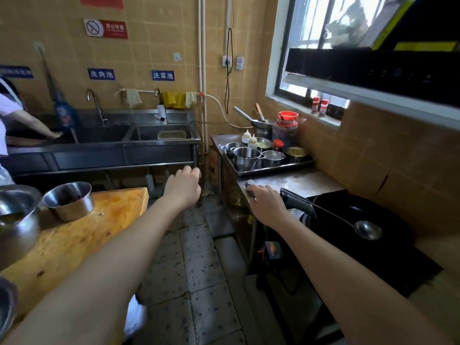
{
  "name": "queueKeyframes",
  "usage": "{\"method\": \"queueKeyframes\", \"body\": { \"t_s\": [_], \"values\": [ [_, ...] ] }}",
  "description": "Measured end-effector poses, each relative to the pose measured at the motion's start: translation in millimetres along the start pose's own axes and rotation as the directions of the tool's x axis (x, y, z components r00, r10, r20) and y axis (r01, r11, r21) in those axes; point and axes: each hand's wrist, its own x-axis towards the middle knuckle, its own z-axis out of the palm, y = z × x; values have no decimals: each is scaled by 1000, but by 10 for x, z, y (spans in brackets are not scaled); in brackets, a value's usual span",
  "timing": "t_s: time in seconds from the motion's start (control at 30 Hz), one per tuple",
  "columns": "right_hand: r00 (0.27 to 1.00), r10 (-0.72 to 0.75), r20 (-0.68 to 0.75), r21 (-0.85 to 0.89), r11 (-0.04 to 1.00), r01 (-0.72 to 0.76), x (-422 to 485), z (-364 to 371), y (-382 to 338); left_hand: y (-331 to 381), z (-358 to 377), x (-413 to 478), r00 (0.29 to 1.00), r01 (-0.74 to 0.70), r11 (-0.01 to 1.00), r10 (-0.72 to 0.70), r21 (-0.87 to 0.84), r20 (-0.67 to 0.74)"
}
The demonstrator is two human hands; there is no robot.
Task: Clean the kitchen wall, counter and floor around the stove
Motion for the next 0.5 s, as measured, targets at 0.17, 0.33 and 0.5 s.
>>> {"method": "queueKeyframes", "body": {
  "t_s": [0.17, 0.33, 0.5],
  "values": [
    [996, 29, 81, 2, 1000, -30, 249, 351, 8, -178, 190, 347, 999, -17, 1000, 16, 21, 43],
    [989, 98, 108, -3, 995, -99, 588, 568, 266, -232, 505, 621, 993, -18, 999, 15, 30, 113],
    [987, 108, 118, -3, 994, -108, 1132, 860, 466, -284, 858, 1076, 986, 13, 999, -20, 43, 168]
  ]
}}
